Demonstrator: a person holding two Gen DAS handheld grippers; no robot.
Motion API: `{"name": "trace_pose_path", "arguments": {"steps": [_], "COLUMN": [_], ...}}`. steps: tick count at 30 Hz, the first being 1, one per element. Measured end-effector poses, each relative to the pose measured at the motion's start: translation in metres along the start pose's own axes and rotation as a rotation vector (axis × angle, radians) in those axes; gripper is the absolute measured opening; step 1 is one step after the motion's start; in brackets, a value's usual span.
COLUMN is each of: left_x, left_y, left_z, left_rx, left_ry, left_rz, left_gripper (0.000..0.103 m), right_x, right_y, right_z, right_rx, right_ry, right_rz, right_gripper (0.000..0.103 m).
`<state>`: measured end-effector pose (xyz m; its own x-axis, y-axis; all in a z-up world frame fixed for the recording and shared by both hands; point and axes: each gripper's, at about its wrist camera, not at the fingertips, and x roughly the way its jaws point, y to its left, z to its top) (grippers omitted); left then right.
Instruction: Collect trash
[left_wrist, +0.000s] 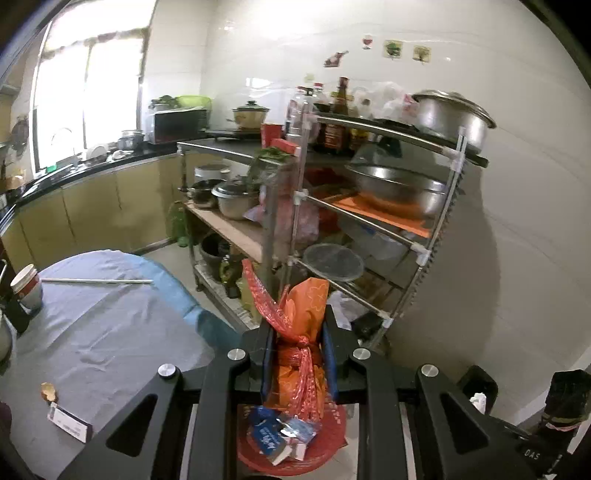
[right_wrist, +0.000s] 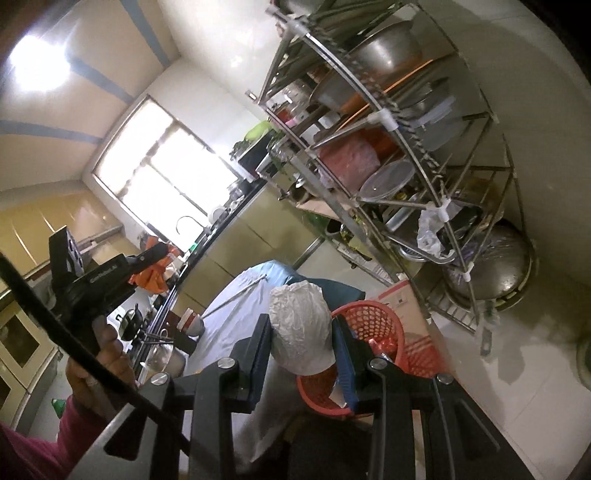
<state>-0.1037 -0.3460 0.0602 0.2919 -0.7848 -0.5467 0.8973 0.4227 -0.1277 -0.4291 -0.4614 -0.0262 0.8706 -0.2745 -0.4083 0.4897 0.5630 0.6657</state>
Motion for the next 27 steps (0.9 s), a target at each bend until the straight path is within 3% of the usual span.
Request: {"name": "trace_pose_path", "arguments": {"steps": [8,27], "left_x": [0.006,0.02], "left_y": [-0.02,-0.013], "left_z": [0.002,-0.003], "left_rx": [0.021,0.036], "left_ry": [0.008,0.021], "left_rz": [-0.032,-0.068], "left_gripper": [0.024,0.024], "right_x": [-0.009,0.005], "right_y": [-0.009,-0.014], "right_z": [0.003,0.003], "right_rx": [0.036,0.074], "right_ry": [-0.028,-0.019], "right_rz": [0.004,-0.022], "right_gripper": [0.035,0.035]}}
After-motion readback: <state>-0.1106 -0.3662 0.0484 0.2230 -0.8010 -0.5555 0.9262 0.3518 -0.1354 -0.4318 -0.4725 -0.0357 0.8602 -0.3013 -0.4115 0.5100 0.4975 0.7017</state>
